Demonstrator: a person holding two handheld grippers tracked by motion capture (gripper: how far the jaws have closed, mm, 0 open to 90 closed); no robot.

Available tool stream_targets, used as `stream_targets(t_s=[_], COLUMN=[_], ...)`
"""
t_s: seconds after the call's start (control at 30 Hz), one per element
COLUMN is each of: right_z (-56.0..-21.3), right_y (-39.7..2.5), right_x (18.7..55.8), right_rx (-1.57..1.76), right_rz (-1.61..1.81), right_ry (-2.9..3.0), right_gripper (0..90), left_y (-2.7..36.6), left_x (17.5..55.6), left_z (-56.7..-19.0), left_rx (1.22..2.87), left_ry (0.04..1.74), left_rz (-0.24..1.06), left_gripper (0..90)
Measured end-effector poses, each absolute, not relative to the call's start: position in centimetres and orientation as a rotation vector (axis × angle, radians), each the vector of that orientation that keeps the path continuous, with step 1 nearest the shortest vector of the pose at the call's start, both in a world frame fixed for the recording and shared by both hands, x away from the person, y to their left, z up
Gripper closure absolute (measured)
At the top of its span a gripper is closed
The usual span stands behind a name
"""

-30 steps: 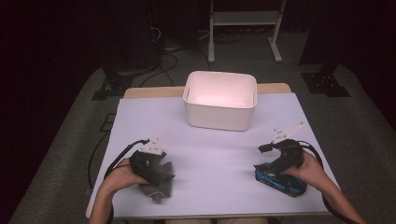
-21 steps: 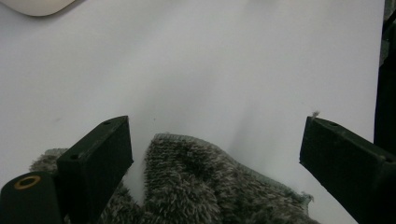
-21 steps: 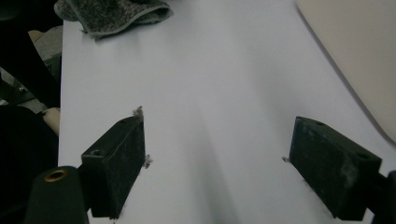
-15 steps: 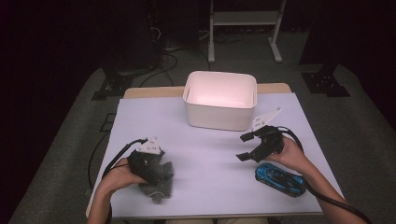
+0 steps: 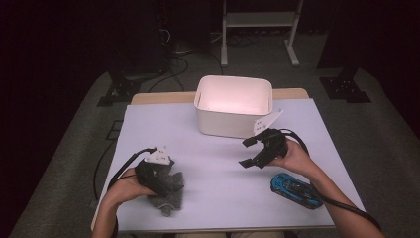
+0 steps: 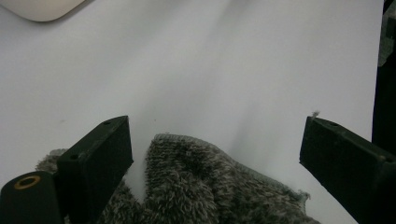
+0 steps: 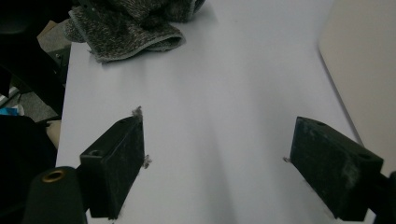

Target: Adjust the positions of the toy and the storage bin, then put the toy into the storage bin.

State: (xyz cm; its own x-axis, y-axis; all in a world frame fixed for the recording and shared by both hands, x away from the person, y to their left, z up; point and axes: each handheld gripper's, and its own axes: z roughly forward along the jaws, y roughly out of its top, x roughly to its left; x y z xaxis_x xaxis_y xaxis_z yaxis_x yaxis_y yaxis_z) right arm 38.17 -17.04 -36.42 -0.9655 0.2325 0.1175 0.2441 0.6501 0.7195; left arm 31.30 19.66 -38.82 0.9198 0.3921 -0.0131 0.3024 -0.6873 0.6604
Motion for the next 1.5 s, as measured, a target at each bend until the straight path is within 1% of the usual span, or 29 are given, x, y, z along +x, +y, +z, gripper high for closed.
stream_targets(t_s=[0.27,0.67,1.17,1.5], right_z=[-36.4,-34.7,-31.6,-30.2], right_y=[-16.4,-15.6,-13.7,-12.8], right_x=[38.2,38.3,40.3,41.8], right_rx=[-0.387,-0.344,-0.28,-0.288], right_rz=[-1.226,-1.237,-1.243,-1.229], right_ry=[-2.84,-2.842,-2.87,-2.891], right_gripper=[16.6,16.6,16.5,16.5], left_y=[19.7,19.7,19.7,19.8], left_x=[31.3,31.3,31.3,31.2], left_z=[-38.8,-38.7,-38.8,-38.6], left_rx=[2.374,2.368,2.36,2.361], left_ry=[0.489,0.479,0.491,0.481], left_rz=[0.167,0.17,0.167,0.166], left_gripper=[8.8,8.8,8.8,8.8])
